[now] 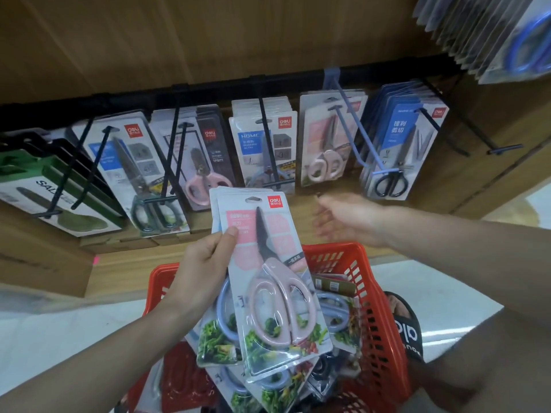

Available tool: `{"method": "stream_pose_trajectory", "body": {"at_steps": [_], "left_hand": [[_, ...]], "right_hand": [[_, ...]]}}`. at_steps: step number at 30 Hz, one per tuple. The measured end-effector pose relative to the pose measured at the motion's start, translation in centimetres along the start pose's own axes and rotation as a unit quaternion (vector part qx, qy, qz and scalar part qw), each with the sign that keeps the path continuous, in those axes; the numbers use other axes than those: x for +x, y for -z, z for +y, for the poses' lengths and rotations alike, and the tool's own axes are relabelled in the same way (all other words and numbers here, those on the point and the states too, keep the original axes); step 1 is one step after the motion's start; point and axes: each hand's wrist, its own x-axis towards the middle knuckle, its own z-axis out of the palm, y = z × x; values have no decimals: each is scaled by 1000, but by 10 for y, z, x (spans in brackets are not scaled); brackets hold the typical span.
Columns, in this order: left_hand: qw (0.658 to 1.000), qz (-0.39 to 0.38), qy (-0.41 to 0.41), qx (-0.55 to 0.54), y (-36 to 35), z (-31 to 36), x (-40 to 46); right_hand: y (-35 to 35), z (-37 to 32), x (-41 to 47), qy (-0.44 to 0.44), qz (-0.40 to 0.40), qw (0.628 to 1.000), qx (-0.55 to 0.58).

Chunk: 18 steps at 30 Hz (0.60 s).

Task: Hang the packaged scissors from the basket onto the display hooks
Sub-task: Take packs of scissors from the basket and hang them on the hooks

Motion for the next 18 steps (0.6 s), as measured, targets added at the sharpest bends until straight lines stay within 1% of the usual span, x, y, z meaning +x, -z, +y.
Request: {"method": "stream_pose_trajectory", "body": {"at_steps": [2,3,5,8,13,18], "left_hand": [[1000,9,4,4,1,-2,1],[1000,15,5,7,1,-2,2],[1000,26,0,13,0,-2,2],[998,39,-22,39,-4,-2,2],[997,30,-30,60,-7,-8,2],[994,60,-9,91,-10,-8,6]], "right_hand": [[-18,14,-21,-1,-80,997,15],[-24,18,-30,8,-103,995,9],[-28,22,-42,28,-122,992,-21],[-30,27,-52,25,-120,992,3],[-32,38,-53,4,-154,985,74],[0,52,-54,19,-129,984,126]]}}
